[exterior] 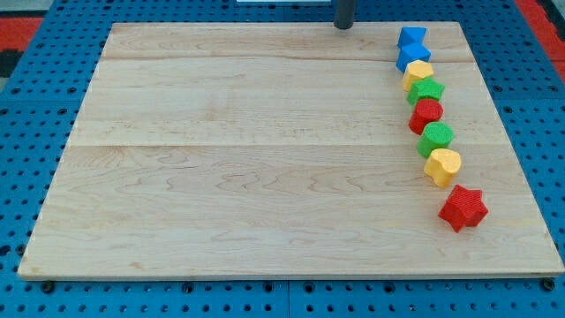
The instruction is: Place the triangle at the top left side of the cube
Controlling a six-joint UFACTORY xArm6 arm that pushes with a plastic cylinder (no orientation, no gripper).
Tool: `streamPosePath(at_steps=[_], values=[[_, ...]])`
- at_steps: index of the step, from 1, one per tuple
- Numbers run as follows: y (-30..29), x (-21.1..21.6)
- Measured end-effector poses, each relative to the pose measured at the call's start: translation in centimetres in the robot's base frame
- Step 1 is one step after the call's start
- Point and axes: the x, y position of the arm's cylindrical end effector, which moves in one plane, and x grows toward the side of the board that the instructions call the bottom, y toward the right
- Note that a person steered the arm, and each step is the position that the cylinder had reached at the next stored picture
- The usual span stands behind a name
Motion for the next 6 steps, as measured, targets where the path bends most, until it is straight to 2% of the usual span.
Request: streamPosePath(at_steps=[2,3,4,6], values=[[7.5,0.0],[14.9,0.5],[18.5,1.2],[1.8,3.1]])
